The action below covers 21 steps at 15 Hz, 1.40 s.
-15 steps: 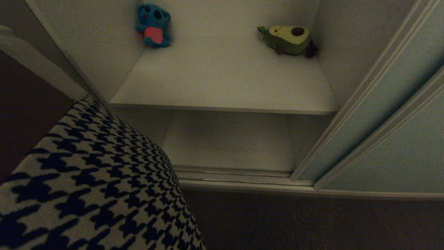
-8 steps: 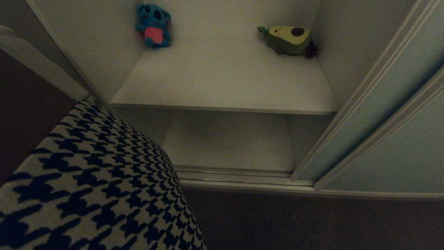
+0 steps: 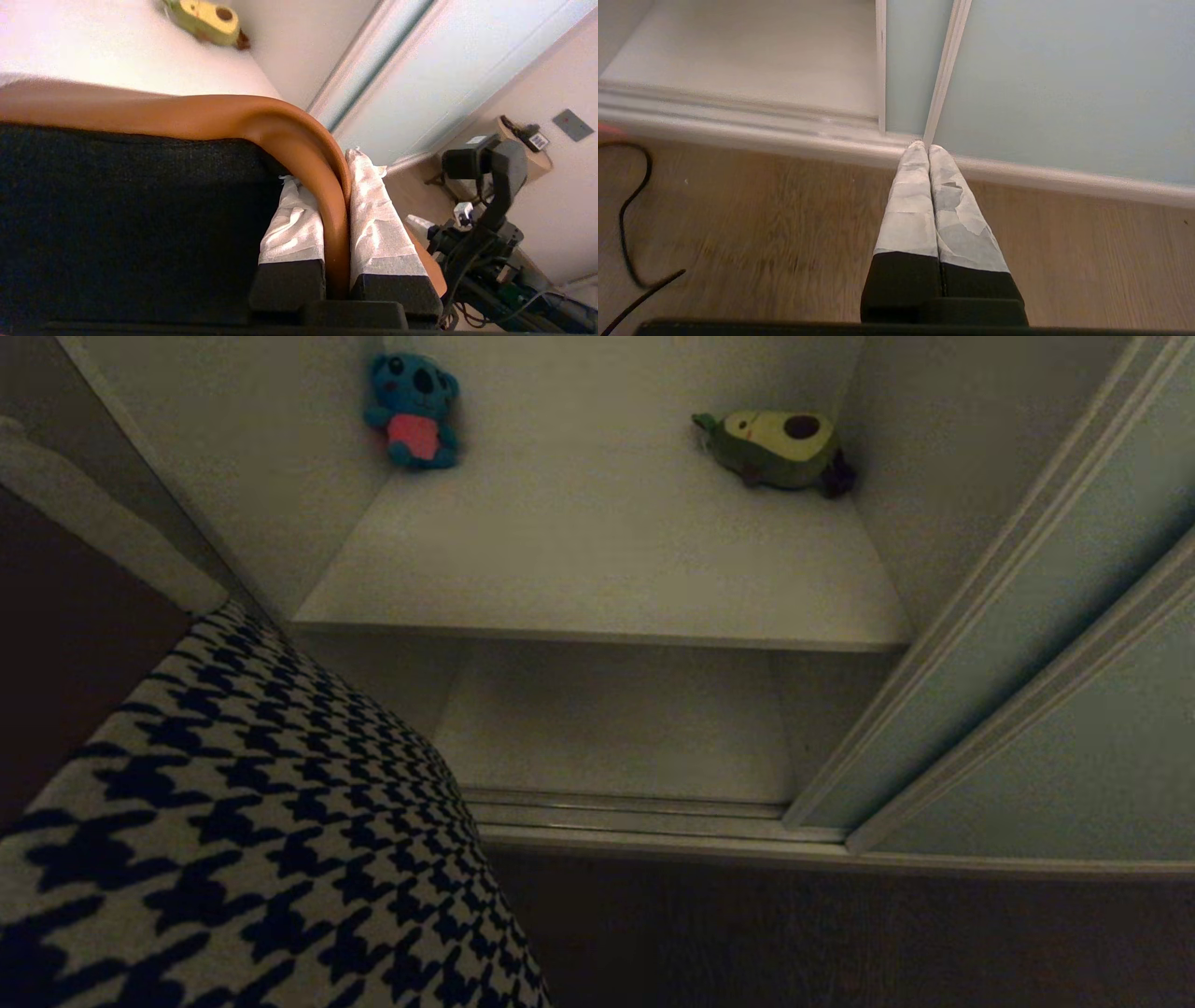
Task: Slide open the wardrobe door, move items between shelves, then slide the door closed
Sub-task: Place the pillow on the higher shelf
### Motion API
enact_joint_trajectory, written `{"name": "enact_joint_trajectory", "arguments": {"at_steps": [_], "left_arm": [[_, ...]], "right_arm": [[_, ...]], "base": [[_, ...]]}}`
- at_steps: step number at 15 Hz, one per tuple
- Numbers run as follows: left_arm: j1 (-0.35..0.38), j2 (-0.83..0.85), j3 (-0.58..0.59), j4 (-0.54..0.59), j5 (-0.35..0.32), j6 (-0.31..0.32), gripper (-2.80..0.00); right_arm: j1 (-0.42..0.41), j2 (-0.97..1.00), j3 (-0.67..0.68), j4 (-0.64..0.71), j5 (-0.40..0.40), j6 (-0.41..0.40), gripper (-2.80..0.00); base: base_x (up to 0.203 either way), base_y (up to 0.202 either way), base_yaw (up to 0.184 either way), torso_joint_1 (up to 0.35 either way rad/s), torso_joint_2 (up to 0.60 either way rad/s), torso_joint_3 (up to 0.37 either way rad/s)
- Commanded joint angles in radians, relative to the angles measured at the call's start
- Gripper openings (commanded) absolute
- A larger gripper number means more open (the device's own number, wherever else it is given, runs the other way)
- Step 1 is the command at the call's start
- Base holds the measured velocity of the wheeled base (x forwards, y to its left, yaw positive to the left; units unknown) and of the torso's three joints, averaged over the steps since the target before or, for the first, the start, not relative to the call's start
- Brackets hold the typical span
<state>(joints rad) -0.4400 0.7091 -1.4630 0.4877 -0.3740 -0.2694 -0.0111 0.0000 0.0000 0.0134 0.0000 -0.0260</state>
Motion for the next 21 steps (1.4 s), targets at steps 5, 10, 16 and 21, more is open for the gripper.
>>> {"name": "enact_joint_trajectory", "arguments": {"at_steps": [5,10,16,21], "left_arm": [[0.000,0.004,-0.002,0.002,-0.003,-0.001,-2.80],[-0.002,0.004,-0.002,0.002,-0.003,0.002,-2.80],[0.000,0.070,-0.074,-0.064,0.006,0.005,-2.80],[-0.003,0.188,-0.194,-0.077,-0.016,0.005,-2.80]], "right_arm": [[-0.001,0.002,0.003,0.000,0.000,0.000,-2.80],[0.000,0.002,0.003,0.000,0.002,0.000,-2.80],[-0.001,0.002,0.003,0.000,0.000,0.000,-2.80],[0.000,0.002,0.003,0.000,0.000,0.000,-2.80]], "base": [[0.195,0.000,0.000,0.007,0.00,0.004],[0.196,0.000,0.000,0.002,0.00,0.002],[0.083,0.000,0.002,0.002,0.00,-0.001],[0.000,0.000,0.000,0.000,0.00,0.000]]}}
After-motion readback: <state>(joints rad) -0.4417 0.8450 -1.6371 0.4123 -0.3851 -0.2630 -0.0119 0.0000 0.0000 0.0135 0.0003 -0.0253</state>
